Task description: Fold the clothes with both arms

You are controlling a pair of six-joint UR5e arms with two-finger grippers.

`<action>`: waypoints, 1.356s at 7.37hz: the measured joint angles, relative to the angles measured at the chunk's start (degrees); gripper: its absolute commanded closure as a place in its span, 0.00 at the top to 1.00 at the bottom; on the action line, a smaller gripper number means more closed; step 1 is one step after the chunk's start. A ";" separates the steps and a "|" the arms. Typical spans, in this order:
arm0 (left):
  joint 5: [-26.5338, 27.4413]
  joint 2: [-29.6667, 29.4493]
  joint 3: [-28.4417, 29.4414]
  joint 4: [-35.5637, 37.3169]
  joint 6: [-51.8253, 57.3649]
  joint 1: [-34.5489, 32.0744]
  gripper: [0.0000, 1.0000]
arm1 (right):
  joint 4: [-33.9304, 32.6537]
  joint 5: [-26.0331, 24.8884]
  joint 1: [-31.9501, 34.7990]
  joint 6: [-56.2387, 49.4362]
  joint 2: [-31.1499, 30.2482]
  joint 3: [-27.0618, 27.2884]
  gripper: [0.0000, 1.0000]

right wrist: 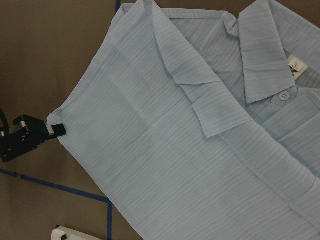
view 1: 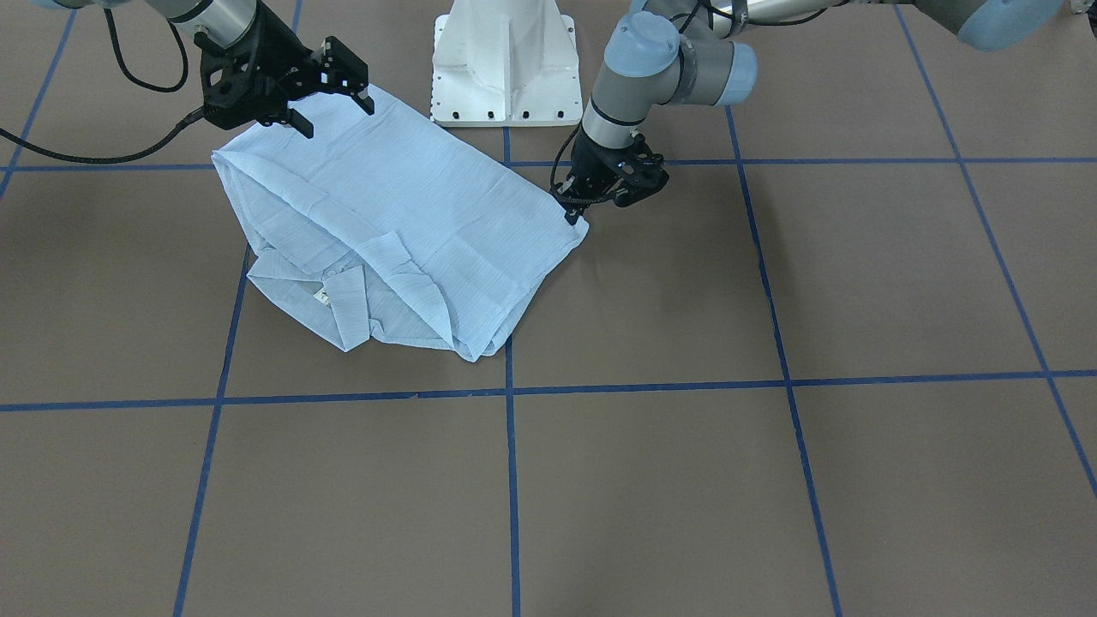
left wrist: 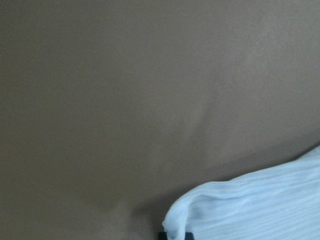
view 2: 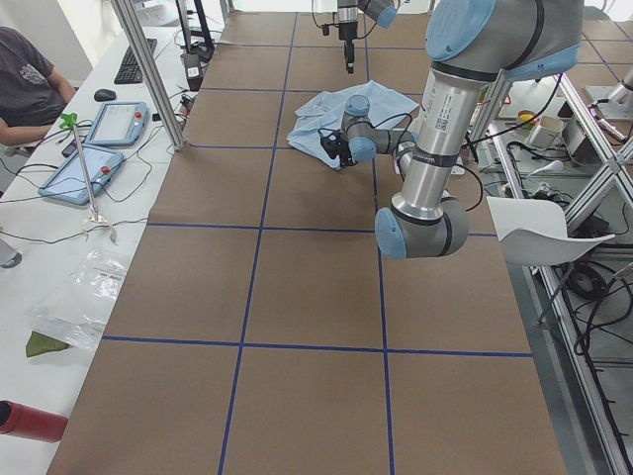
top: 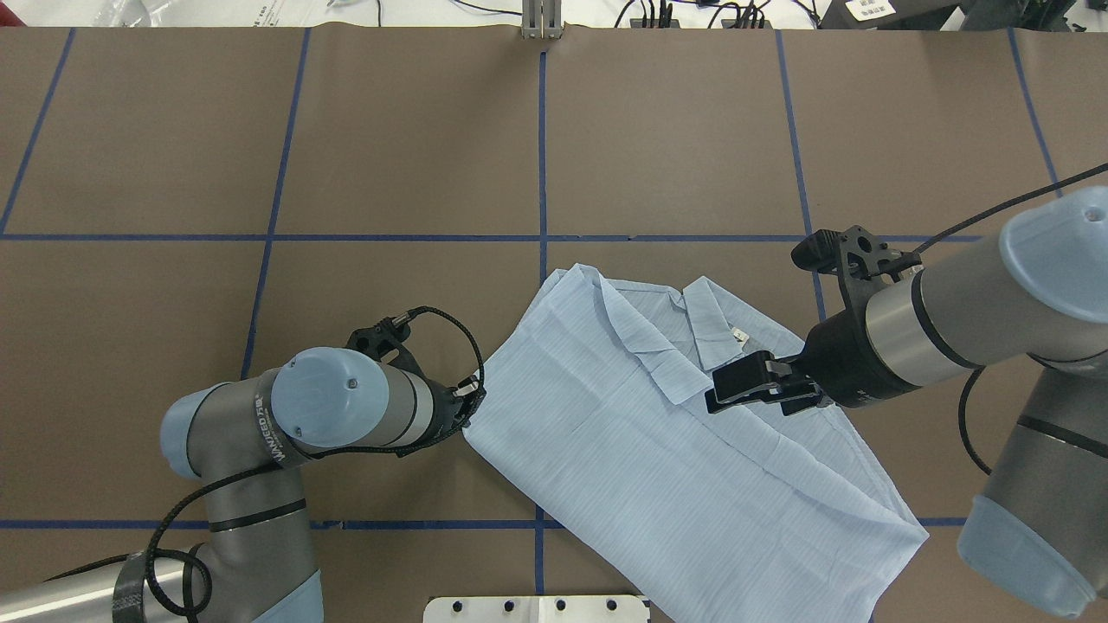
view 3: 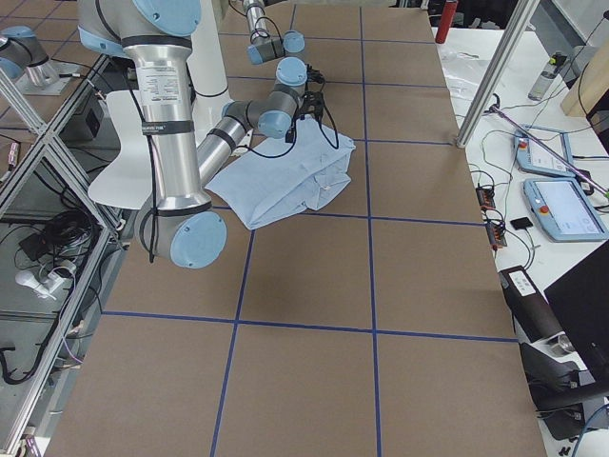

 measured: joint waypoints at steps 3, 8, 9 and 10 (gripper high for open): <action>0.00 -1.08 -0.24 0.81 3.55 -5.22 0.00 | 0.00 -0.24 0.03 -0.01 -0.04 -0.01 1.00; 0.45 -12.34 17.89 -7.21 14.67 -17.60 0.00 | 0.08 -0.48 1.13 -0.09 0.01 -0.60 1.00; 1.69 -14.97 22.90 -10.95 15.78 -19.01 0.00 | 0.09 -0.42 1.59 -0.11 0.01 -0.74 1.00; 3.58 -17.63 28.01 -14.76 16.68 -20.18 0.00 | 0.09 -0.28 2.08 -0.12 0.01 -0.80 1.00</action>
